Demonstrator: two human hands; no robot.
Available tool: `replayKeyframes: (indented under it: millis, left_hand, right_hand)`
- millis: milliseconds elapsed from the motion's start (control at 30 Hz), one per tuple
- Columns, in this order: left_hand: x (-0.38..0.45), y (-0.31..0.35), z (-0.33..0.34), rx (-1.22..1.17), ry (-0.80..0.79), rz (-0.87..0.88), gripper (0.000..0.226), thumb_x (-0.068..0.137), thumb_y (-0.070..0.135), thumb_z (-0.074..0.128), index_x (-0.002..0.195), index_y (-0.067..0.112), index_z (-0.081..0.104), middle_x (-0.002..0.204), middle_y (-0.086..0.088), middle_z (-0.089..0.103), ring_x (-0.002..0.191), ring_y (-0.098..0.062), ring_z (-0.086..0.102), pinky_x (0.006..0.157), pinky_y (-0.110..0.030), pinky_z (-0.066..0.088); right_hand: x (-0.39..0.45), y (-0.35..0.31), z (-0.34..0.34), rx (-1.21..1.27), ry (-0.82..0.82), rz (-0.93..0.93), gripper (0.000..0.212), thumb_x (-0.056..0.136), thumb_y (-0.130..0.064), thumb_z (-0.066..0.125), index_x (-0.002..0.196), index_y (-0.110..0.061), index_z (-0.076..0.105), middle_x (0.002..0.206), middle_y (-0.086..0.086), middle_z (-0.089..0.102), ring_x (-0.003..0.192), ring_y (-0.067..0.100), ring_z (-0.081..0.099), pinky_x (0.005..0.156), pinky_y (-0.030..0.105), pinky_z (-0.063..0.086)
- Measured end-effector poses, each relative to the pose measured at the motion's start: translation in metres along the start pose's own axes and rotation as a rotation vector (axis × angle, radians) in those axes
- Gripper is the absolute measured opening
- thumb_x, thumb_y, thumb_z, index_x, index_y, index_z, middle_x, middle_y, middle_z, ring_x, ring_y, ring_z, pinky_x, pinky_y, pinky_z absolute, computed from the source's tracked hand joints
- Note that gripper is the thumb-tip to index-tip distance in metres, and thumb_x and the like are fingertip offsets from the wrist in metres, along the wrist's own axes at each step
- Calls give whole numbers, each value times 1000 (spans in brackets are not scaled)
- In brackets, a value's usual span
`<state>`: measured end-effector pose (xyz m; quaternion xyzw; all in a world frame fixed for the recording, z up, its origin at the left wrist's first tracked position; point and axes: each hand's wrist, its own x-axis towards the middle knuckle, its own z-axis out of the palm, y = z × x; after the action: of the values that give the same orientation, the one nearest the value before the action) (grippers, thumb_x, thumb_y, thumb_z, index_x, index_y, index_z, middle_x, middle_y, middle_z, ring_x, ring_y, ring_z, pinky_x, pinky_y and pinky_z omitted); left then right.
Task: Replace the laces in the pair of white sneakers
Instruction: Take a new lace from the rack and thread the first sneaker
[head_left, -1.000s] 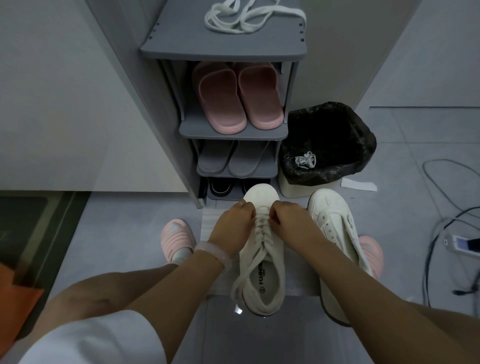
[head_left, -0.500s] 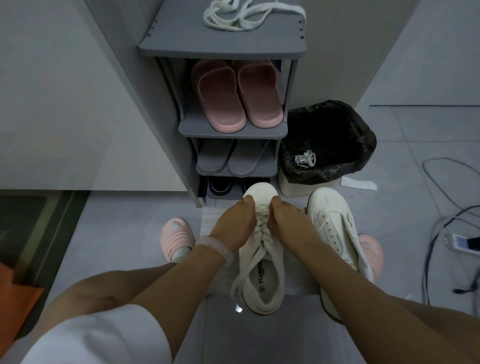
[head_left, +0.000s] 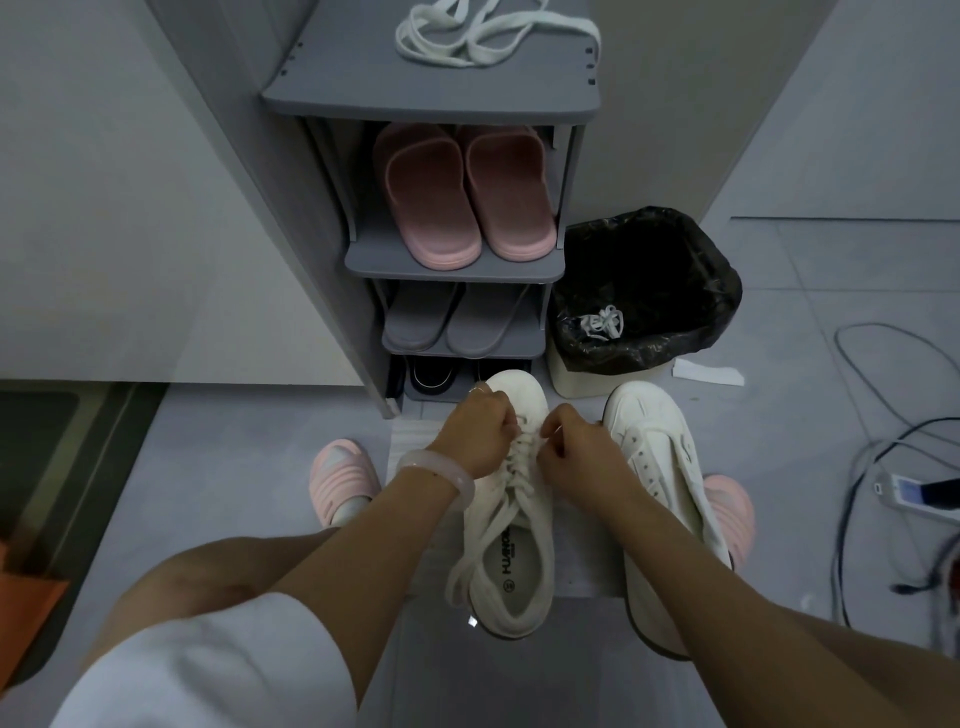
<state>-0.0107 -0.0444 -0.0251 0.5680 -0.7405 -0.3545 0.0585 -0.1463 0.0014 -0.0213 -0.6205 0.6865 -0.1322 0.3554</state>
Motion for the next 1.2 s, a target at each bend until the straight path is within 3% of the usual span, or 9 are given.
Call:
replayKeyframes:
  millis: [167,333,433,500,633,733,833,933,1200]
  left_hand:
    - [0,4,-5,-130,-96,-95,15,95,12,45,81,10,50,109,-14,45,107,-24,46,89,-27,36]
    - [0,1,-4,-204,-48,-132,29,96,12,44,68,19,38,102,-8,43,89,-17,46,73,-15,32]
    - [-3,2,-5,-174,-29,-81,10,95,12,45,85,10,49,104,-10,43,100,-24,49,75,-16,32]
    - [-8,4,-4,-158,7,-36,21,94,19,49,110,4,49,113,-12,43,105,-24,46,83,-21,35]
    - [-34,3,-6,-154,205,-57,31,92,22,51,117,7,42,120,-12,43,104,-23,46,85,-32,39]
    - [-61,-4,-1,-264,-20,-139,38,83,24,56,113,18,33,115,-4,43,101,-20,48,79,-28,38]
    - [-76,-4,11,-157,-97,-137,46,82,28,57,120,18,33,109,0,38,104,-22,51,77,-26,38]
    - [-78,-1,15,-10,55,-65,36,86,22,55,115,10,37,112,-9,47,101,-28,54,74,-27,38]
    - [-79,-18,1,-160,5,-144,30,82,14,59,98,13,34,96,-3,50,82,-20,51,69,-29,40]
  right_hand:
    - [-1,-1,0,-8,-12,-26,14,88,-13,49,102,-11,47,66,-9,46,68,15,49,61,26,34]
    - [-2,-1,1,-1,-2,-26,14,88,-13,51,100,-9,47,66,-8,45,69,17,49,60,26,34]
    - [-4,-2,0,10,-9,-32,16,88,-14,51,102,-9,46,65,-8,46,64,13,48,52,24,30]
    - [-9,-2,-4,44,-29,-35,19,88,-15,51,106,-10,46,67,-8,48,61,7,47,51,20,30]
    - [-26,-2,-16,159,-179,-23,37,89,-25,55,122,-17,41,100,-1,55,85,10,56,69,21,45]
    - [-47,-4,-14,181,-327,-32,64,85,-34,62,138,-25,28,121,-5,43,103,7,49,78,14,41]
    - [-61,-8,1,75,-229,-65,67,86,-31,60,141,-23,24,133,2,41,107,12,52,80,17,44]
    - [-61,-14,13,-53,-71,-17,61,87,-28,56,138,-17,24,132,8,40,110,26,53,83,32,45]
    - [-54,-1,20,-89,-2,64,50,86,-28,54,127,-17,28,102,5,56,84,23,57,64,29,39]
